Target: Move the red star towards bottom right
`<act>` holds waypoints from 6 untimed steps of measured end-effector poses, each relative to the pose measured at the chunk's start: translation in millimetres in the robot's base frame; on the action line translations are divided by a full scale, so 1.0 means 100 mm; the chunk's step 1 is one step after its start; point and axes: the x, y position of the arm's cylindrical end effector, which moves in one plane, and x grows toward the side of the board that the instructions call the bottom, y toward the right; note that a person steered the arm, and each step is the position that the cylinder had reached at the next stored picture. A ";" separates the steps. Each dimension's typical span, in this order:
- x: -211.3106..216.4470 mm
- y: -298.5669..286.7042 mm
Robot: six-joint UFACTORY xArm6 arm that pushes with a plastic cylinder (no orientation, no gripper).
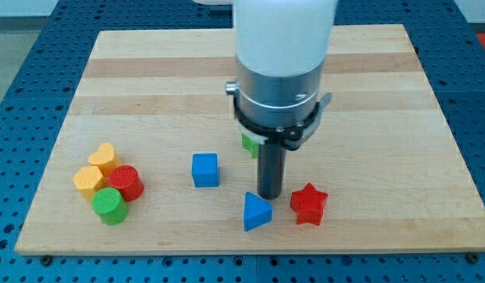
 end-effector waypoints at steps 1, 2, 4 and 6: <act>0.22 0.00; 0.24 0.00; 0.24 0.43; 0.24 0.83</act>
